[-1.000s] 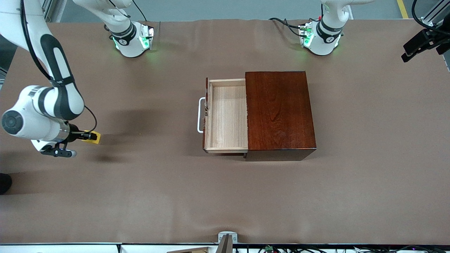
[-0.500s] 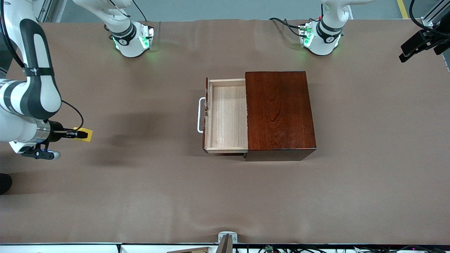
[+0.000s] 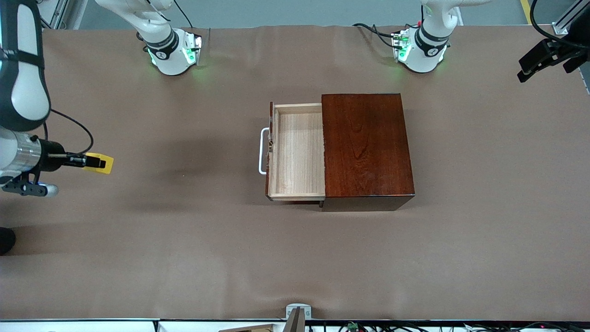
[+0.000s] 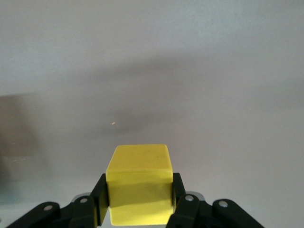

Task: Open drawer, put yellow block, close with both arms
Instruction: 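Lift the yellow cube with the right gripper and carry it over the drawer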

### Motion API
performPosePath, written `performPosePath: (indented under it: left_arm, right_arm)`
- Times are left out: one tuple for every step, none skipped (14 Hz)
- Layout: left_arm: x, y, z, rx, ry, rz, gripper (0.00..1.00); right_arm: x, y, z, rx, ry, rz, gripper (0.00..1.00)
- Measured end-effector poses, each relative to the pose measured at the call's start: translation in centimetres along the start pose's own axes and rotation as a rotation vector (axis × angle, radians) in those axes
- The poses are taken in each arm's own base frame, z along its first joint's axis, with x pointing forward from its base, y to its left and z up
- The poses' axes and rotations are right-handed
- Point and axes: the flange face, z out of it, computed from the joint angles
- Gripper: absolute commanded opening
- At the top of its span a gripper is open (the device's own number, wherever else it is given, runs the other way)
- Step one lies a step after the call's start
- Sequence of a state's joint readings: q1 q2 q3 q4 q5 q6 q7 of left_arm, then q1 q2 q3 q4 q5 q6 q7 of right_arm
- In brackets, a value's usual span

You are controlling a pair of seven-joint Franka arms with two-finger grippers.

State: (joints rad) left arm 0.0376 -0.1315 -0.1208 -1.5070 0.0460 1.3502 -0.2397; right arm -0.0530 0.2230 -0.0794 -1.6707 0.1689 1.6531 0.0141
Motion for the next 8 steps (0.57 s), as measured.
performPosePath:
  left_arm:
    - [0.0, 0.1, 0.0, 0.000, 0.000, 0.003, 1.00]
    - [-0.1, 0.4, 0.0, 0.001, 0.001, 0.007, 1.00]
    - [-0.2, 0.7, 0.0, 0.002, 0.001, 0.013, 1.00]
    - [-0.2, 0.9, 0.0, 0.002, 0.002, 0.017, 1.00]
    - [-0.3, 1.0, -0.1, 0.003, 0.002, 0.018, 1.00]
    - [-0.3, 1.0, -0.1, 0.003, 0.002, 0.018, 1.00]
    - [-0.3, 1.0, -0.1, 0.003, 0.002, 0.019, 1.00]
    - [-0.3, 1.1, -0.1, 0.003, 0.002, 0.019, 1.00]
  right_arm:
    - [-0.6, -1.1, -0.7, 0.003, 0.003, 0.020, 0.00]
    - [-1.2, -2.4, -1.1, 0.002, 0.004, 0.047, 0.00]
    - [-1.7, -3.9, -1.3, 0.002, -0.002, 0.083, 0.00]
    - [-2.3, -5.8, -1.3, 0.005, -0.013, 0.125, 0.00]
    - [-3.0, -7.9, -1.4, 0.003, -0.025, 0.167, 0.00]
    - [-3.6, -10.3, -1.6, -0.003, -0.027, 0.209, 0.00]
    - [-4.4, -12.9, -1.7, -0.008, -0.023, 0.248, 0.00]
    - [-5.2, -15.5, -1.7, -0.014, -0.017, 0.283, 0.00]
